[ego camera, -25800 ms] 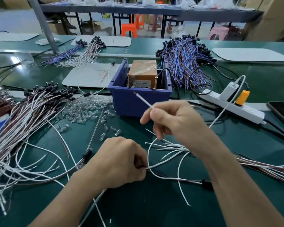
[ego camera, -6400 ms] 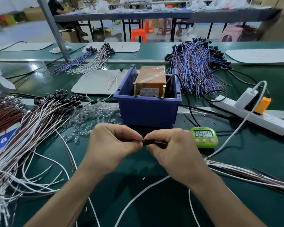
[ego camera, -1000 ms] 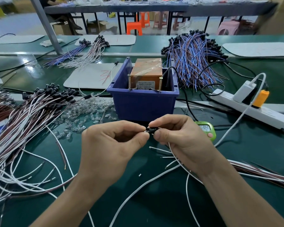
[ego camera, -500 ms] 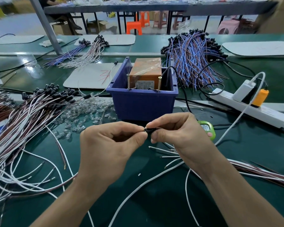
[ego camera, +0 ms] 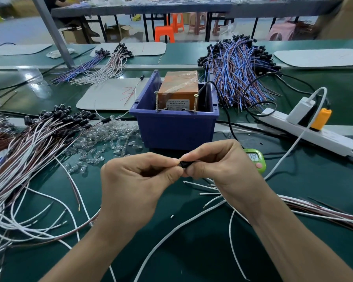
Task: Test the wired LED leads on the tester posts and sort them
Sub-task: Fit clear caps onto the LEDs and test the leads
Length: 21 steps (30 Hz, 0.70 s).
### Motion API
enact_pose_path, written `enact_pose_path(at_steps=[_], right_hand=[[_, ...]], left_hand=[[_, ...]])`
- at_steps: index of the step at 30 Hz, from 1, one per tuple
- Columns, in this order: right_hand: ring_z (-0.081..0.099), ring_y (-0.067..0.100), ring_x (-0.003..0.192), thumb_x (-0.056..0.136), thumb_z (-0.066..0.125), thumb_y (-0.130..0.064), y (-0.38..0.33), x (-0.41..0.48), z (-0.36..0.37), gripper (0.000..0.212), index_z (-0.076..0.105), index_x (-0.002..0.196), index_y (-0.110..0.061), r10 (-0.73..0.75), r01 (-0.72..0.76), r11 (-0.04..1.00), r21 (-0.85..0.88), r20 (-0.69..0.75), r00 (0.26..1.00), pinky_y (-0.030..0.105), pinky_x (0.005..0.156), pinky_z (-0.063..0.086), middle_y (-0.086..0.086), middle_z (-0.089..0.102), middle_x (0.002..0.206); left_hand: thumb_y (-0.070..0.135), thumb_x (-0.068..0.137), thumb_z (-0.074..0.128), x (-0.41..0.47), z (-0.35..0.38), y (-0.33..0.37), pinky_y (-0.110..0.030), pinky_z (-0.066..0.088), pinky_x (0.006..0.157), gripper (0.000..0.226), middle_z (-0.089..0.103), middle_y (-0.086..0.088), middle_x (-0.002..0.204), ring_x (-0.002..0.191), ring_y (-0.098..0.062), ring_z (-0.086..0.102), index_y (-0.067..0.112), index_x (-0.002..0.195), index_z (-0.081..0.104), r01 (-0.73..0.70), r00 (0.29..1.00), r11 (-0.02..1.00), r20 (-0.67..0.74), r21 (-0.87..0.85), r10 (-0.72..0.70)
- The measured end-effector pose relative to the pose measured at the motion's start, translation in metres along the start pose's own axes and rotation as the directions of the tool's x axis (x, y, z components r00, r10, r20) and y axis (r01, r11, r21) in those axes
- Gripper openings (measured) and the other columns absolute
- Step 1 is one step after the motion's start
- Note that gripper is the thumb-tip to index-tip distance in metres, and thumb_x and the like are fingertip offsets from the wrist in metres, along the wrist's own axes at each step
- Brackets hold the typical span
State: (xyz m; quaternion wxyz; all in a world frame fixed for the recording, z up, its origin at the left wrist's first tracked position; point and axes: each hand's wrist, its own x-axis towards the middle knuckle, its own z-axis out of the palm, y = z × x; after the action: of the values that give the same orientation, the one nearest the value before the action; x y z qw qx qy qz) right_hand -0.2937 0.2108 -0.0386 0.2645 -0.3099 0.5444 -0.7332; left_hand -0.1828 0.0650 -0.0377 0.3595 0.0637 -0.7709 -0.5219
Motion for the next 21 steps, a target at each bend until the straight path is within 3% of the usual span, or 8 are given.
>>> enact_pose_path(at_steps=[11, 16, 21], right_hand=[[0.075, 0.024, 0.075, 0.073, 0.080, 0.010, 0.0002, 0.0005, 0.0038, 0.026, 0.083, 0.084, -0.014, -0.032, 0.020, 0.985, -0.169, -0.070, 0.997, 0.026, 0.069, 0.058, 0.011, 0.078, 0.080], [0.073, 0.025, 0.073, 0.069, 0.081, 0.008, -0.0011, 0.0011, 0.0012, 0.026, 0.083, 0.084, -0.013, -0.024, 0.015, 0.993, -0.118, -0.079, 0.997, 0.027, 0.066, 0.058, 0.015, 0.078, 0.080], [0.072, 0.022, 0.071, 0.074, 0.079, 0.013, 0.0017, 0.0016, 0.0016, 0.028, 0.083, 0.085, -0.012, -0.027, 0.015, 0.989, -0.149, -0.080, 0.996, 0.026, 0.066, 0.057, 0.014, 0.078, 0.079]], left_hand=[[0.030, 0.068, 0.088, 0.0031, -0.0054, -0.0019, -0.017, 0.057, 0.063, 0.027, 0.076, 0.022, 0.075, 0.067, -0.004, 0.074, 0.042, 0.091, 0.079, 0.030, 0.999, 0.990, -0.029, 0.136, -0.026], [0.025, 0.068, 0.089, 0.0063, -0.0056, -0.0006, -0.013, 0.054, 0.061, 0.026, 0.075, 0.021, 0.073, 0.065, -0.002, 0.073, 0.040, 0.088, 0.080, 0.044, 0.999, 0.991, -0.005, 0.123, -0.043], [0.020, 0.067, 0.090, 0.0064, -0.0047, -0.0032, -0.024, 0.060, 0.061, 0.021, 0.077, 0.010, 0.070, 0.062, -0.014, 0.075, 0.034, 0.082, 0.082, 0.113, 0.993, 0.993, 0.011, 0.016, -0.113]])
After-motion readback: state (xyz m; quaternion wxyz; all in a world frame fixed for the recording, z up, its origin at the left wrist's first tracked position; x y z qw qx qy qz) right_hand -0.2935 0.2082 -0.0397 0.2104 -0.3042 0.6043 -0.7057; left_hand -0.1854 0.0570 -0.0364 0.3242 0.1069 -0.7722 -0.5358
